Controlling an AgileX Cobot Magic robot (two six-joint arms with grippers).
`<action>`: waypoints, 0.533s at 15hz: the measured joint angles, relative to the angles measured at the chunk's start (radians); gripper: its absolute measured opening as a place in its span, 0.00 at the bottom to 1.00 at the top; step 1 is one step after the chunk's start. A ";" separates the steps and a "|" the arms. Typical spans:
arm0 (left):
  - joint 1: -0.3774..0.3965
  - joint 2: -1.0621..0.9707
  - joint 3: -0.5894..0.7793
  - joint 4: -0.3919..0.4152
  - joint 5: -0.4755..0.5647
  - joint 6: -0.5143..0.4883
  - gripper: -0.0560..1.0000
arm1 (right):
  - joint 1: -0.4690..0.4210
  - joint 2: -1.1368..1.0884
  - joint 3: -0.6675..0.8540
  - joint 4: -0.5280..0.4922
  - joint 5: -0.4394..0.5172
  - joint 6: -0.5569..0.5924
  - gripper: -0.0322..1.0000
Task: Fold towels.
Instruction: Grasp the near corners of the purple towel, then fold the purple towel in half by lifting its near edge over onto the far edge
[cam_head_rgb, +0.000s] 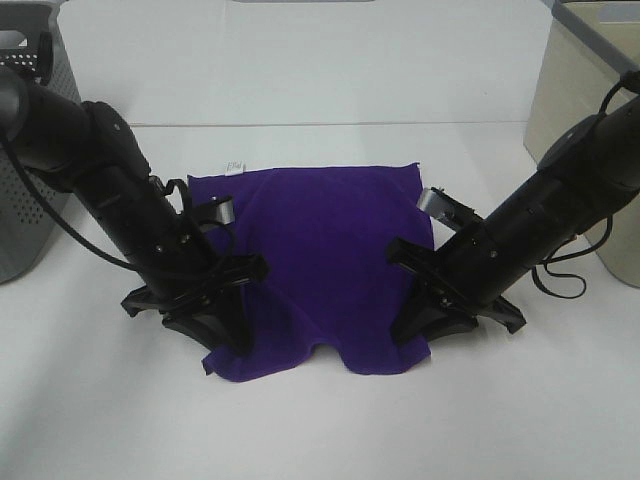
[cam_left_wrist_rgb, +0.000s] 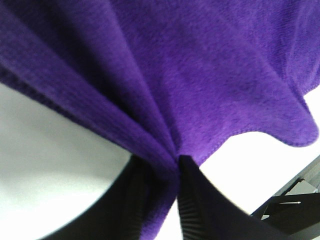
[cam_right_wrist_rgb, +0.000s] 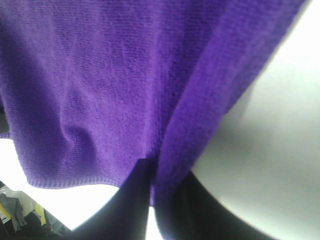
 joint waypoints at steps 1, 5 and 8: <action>-0.001 0.002 0.000 0.004 -0.003 0.001 0.12 | 0.001 0.004 0.000 0.000 0.002 0.001 0.13; -0.002 0.000 0.000 0.044 0.018 0.035 0.06 | 0.002 0.008 0.000 0.002 0.034 0.001 0.05; -0.004 -0.038 0.002 0.174 0.036 0.027 0.06 | 0.003 -0.020 0.005 -0.012 0.057 0.002 0.05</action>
